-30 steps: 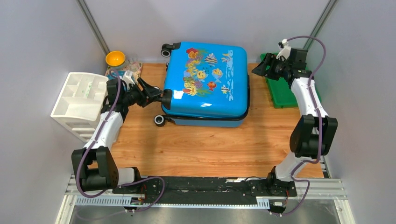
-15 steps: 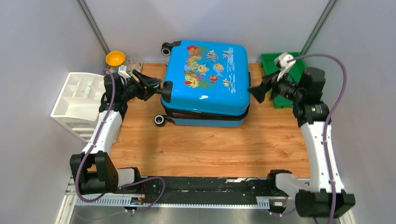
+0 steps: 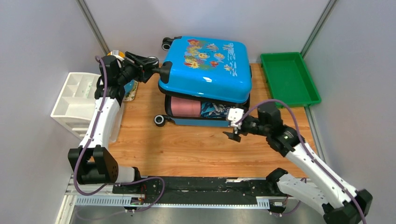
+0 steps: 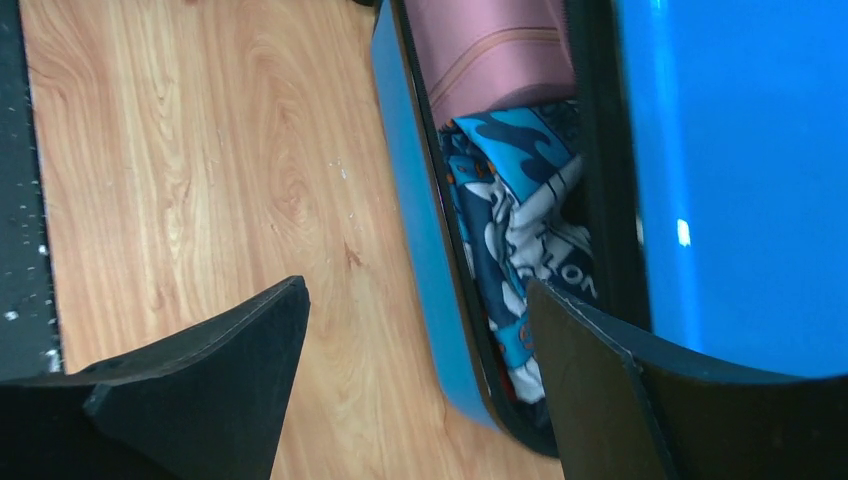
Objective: Open, take out, and arrange the luggage
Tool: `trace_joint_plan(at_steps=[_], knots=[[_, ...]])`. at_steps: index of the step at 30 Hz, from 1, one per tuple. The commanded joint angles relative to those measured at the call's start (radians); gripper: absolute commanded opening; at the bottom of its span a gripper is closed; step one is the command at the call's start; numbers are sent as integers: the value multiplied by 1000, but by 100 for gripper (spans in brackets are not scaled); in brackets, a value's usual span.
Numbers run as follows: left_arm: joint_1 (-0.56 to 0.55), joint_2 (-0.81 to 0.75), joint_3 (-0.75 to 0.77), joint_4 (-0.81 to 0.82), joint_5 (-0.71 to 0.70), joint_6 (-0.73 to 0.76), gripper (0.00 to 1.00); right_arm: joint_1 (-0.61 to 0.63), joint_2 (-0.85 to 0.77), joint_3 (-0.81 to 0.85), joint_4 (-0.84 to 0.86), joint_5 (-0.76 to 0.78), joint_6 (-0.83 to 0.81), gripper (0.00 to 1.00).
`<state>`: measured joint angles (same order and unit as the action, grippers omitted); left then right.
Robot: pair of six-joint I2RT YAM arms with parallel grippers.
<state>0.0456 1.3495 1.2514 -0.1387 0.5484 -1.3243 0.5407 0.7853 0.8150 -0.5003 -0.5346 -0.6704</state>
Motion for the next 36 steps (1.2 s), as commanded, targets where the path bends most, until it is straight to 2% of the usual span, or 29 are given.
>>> trace_joint_plan(at_steps=[1,7,11,13,15,18,19,24,28,31,32,36], knots=[[2,-3,89,86,-2,-79,0,128,118,-19,271,206,-60,85],[2,11,121,113,8,-79,0,202,308,-14,525,461,-60,85],[2,10,125,122,13,-70,0,203,399,21,606,533,-60,86],[2,4,115,123,15,-62,0,200,446,59,643,651,-55,87],[7,-12,99,126,16,-47,4,191,480,140,645,696,-55,88],[17,-30,49,134,15,-30,53,156,505,237,657,728,-66,91],[25,-35,24,164,16,-30,77,139,511,256,669,748,-72,94],[77,-70,-73,255,33,-10,79,75,578,354,714,734,-113,96],[117,-122,-147,309,15,68,80,-2,681,519,715,707,-110,98],[128,-162,-158,243,2,225,80,-56,796,675,714,683,-94,99],[129,-171,-156,216,-5,325,81,-70,863,729,712,680,-90,99],[131,-220,-175,89,-56,497,82,-123,1047,985,688,676,-66,100]])
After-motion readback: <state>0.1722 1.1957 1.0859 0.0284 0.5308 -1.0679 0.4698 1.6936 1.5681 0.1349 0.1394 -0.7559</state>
